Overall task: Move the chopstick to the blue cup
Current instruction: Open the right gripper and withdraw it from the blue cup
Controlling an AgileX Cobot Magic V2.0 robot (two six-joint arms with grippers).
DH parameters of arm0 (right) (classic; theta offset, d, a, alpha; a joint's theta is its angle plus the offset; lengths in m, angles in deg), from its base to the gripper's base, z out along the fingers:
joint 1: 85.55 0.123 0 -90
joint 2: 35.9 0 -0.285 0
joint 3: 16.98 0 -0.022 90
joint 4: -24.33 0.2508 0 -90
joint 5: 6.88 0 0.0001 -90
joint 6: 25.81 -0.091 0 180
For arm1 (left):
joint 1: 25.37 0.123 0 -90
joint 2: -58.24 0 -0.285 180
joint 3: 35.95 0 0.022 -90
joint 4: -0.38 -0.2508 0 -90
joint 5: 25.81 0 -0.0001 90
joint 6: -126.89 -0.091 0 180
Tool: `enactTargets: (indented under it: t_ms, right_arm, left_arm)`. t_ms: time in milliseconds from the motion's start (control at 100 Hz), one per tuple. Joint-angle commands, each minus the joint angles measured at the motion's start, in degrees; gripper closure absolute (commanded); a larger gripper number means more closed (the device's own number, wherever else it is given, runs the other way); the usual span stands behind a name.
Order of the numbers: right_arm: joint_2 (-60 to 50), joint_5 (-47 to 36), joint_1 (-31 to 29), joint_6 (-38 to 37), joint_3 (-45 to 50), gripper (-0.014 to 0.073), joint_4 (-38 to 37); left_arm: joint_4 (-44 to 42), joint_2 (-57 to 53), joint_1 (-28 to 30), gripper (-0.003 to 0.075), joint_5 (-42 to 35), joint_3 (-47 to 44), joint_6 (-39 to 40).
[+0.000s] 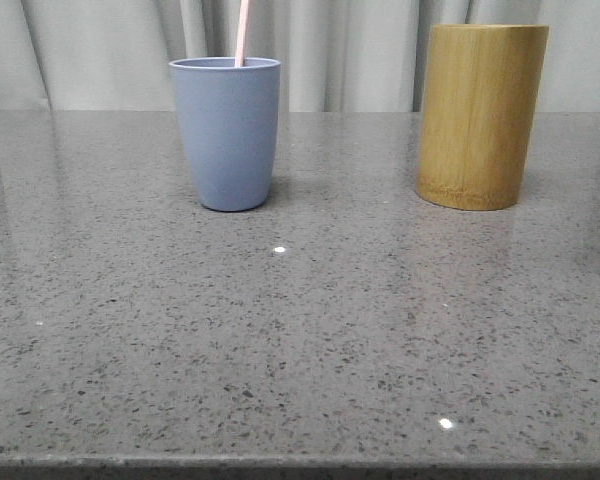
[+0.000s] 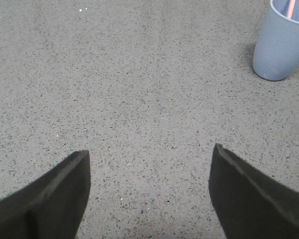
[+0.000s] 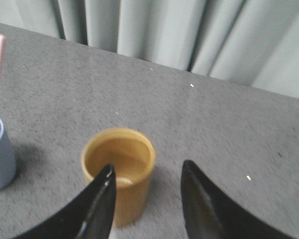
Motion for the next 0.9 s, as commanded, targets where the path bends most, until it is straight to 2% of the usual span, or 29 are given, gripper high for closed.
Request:
enactTargets:
  t_ms: [0,170,410,650,890]
  right_arm:
    - [-6.41,-3.0,-1.55,-0.85,3.5,0.0262,-1.73]
    - [-17.19,0.95,-3.82,-1.35,12.0,0.0262,-1.73]
    - [-27.83,9.55,-4.1,-3.63,18.48,0.0262,-1.73]
    - [-35.47,10.35,-4.1,-3.67,21.75,0.0262,-1.73]
    - [-36.2,10.3,-4.1,-3.67,21.86,0.0263,-1.73]
  left_arm:
    - [0.81,0.6,0.26,0.0228,-4.35,1.44,0.47]
    - [0.81,0.6,0.26,0.0228,-4.35,1.44,0.47]
    - [0.81,0.6,0.26,0.0228,-4.35,1.44,0.47]
    - [0.81,0.6,0.26,0.0228,-4.35,1.44,0.47]
    - [0.81,0.6,0.26,0.023,-4.35,1.44,0.47]
